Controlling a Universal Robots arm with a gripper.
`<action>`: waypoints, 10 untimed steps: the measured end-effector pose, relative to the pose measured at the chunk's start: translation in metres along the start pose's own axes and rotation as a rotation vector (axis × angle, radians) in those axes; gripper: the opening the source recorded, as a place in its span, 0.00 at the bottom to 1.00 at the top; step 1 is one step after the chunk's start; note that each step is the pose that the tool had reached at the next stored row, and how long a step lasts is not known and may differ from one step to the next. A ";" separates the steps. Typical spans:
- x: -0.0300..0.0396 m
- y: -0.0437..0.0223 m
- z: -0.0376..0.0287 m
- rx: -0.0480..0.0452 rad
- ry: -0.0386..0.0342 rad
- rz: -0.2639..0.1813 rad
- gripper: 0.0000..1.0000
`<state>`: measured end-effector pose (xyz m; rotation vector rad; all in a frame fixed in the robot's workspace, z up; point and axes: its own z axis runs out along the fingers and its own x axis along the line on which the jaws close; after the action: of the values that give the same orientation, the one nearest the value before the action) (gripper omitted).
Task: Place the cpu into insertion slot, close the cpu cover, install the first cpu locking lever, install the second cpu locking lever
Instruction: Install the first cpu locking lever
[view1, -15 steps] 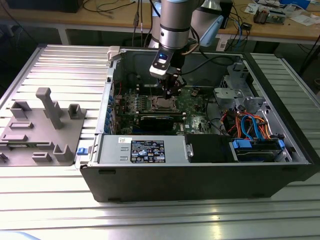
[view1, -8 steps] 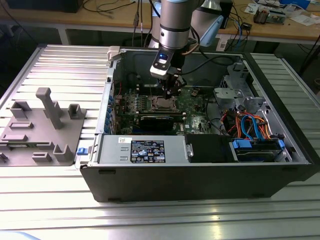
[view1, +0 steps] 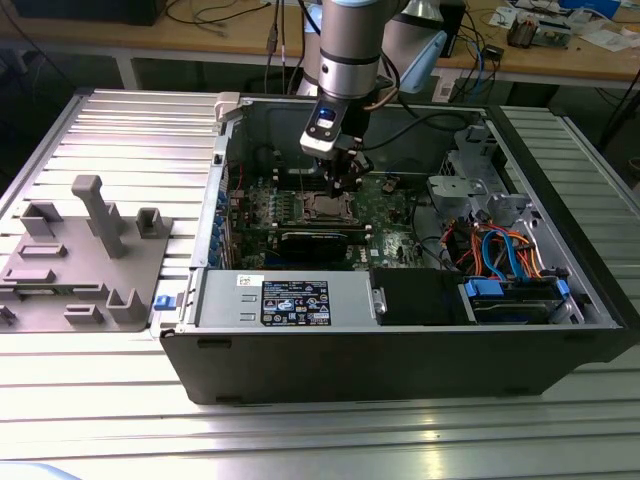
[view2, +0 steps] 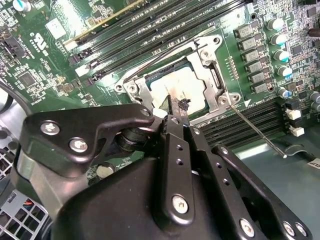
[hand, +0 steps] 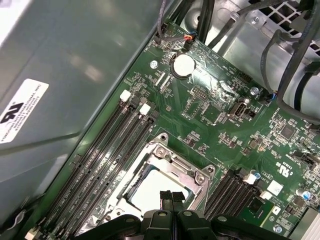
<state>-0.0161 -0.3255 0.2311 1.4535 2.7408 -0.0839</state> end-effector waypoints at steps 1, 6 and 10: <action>0.0000 0.0000 0.0000 -0.0002 -0.0001 -0.004 0.11; 0.0000 0.0000 0.0001 -0.0014 -0.0006 -0.023 0.11; 0.0000 0.0000 0.0001 -0.0019 -0.0009 -0.031 0.11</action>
<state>-0.0161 -0.3255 0.2310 1.4101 2.7625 -0.0829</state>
